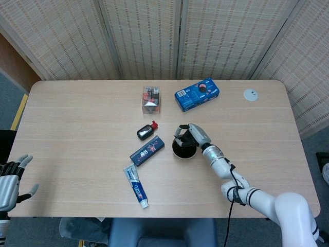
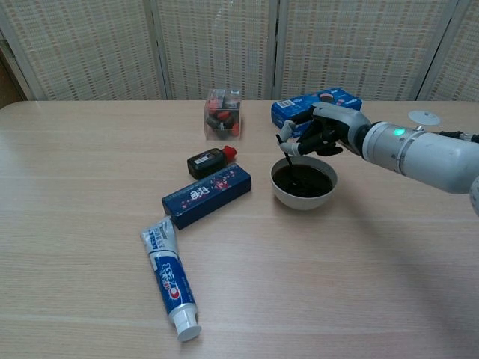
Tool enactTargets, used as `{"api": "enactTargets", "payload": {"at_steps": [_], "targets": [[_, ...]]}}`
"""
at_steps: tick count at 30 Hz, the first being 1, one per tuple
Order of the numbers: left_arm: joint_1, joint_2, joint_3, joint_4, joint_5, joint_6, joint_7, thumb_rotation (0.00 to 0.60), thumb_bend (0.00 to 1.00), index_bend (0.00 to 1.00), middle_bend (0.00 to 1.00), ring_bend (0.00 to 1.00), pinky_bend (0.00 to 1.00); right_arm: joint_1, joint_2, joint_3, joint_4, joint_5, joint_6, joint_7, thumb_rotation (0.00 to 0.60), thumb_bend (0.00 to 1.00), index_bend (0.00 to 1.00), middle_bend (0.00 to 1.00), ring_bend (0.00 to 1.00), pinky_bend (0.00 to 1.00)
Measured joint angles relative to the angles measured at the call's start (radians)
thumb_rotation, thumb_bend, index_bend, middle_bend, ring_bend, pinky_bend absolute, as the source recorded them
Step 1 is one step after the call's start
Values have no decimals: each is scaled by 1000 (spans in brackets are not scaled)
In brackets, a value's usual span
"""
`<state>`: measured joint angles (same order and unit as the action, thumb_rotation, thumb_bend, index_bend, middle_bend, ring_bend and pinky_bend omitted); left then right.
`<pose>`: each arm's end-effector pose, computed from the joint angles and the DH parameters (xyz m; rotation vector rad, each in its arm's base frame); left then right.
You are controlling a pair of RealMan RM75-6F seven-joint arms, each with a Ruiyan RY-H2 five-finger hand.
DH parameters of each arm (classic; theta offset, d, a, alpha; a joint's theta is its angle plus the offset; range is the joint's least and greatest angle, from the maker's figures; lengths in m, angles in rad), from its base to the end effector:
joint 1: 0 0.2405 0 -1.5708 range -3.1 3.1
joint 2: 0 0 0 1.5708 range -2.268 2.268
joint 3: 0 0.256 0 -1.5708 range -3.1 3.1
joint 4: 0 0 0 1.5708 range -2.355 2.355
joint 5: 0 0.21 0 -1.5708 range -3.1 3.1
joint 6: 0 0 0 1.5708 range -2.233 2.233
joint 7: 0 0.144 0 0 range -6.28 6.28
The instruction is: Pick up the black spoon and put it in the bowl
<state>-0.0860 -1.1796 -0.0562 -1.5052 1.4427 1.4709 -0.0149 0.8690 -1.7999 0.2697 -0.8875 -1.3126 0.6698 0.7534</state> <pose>-0.3343 0.1838 0.1525 -1.3389 -0.9078 -0.8531 -0.1586 -0.4141 -0.0670 1.5400 -1.7567 1.2538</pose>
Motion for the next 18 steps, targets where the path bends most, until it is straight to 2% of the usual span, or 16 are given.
{"api": "enactTargets", "payload": {"at_steps": [8, 18], "targets": [[4, 1, 1, 1, 1, 3, -3, 600, 242, 128, 128, 182, 140, 11, 3, -5, -26, -21, 5, 4, 600, 534, 672, 1000, 1000, 1000], [-2, -2, -1, 0, 7, -1, 2, 600, 242, 128, 128, 182, 140, -25, 69, -58, -115, -64, 40, -1, 600, 535, 683, 1000, 1000, 1000]]}}
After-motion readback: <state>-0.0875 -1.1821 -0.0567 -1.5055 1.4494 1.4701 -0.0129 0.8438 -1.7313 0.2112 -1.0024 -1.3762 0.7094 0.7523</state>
